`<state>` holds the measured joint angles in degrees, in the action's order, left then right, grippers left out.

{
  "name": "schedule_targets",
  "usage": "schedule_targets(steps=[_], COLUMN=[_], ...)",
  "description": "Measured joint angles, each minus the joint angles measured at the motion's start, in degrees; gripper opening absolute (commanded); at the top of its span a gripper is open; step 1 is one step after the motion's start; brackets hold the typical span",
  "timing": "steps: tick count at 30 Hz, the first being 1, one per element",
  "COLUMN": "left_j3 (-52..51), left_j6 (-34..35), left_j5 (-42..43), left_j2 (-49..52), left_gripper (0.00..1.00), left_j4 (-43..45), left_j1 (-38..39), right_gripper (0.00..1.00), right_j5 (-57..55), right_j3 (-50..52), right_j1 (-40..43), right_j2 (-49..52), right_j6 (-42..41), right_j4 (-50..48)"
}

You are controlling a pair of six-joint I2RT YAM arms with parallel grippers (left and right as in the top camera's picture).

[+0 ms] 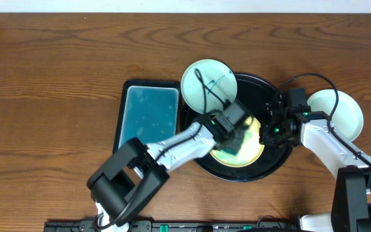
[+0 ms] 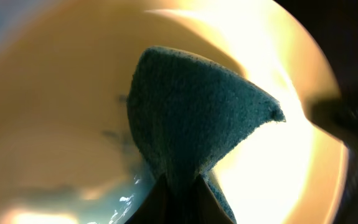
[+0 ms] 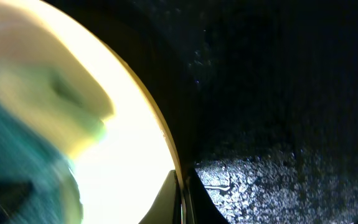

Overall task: Clean dirty plates on tray and stack at the side
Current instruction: 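Scrub the yellow plate with the sponge in the left gripper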

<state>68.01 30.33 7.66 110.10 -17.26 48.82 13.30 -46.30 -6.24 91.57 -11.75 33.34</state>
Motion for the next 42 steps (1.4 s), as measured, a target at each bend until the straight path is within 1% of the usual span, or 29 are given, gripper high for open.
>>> schedule_targets(steps=[5, 10, 13, 17, 22, 27, 34, 42], left_j3=[0.57, 1.51, 1.7, 1.55, 0.87, 0.81, 0.79, 0.81], left_j6=[3.56, 4.39, 3.8, 1.29, -0.7, -0.57, 0.13, 0.98], left_j5=[-0.28, -0.52, -0.33, 0.74, 1.22, 1.2, 1.22, 1.01], left_j2=[0.0, -0.02, -0.42, -1.7, -4.07, -4.44, -4.31, -0.24], left_gripper=[0.07, 0.07, 0.07, 0.08, 0.08, 0.08, 0.08, 0.08], left_j4=[-2.97, -6.64, -8.24, -9.38, -8.68, -6.49, -4.2, -3.13], left_j1=[-4.98, -5.81, -5.99, -6.23, -6.23, -4.63, -0.39, 2.86], right_gripper=[0.01, 0.01, 0.01, 0.01, 0.01, 0.01, 0.01, 0.01], right_j5=[0.42, 0.61, 0.72, 1.42, 1.14, 0.9, 0.79, 0.68], right_j3=[0.0, 0.0, 0.0, 0.0, 0.0, 0.0, 0.0, 0.04], right_j1=[-0.02, -0.39, -0.42, -0.44, -0.44, -0.44, -0.44, -0.44], right_j2=[0.0, 0.0, 0.0, 0.0, 0.0, 0.0, 0.0, 0.0], right_j6=[-0.04, -0.22, -0.24, -0.24, -0.24, -0.26, -0.26, -0.26], right_j4=[0.07, 0.07, 0.04, 0.04, 0.02, 0.04, 0.04, 0.11])
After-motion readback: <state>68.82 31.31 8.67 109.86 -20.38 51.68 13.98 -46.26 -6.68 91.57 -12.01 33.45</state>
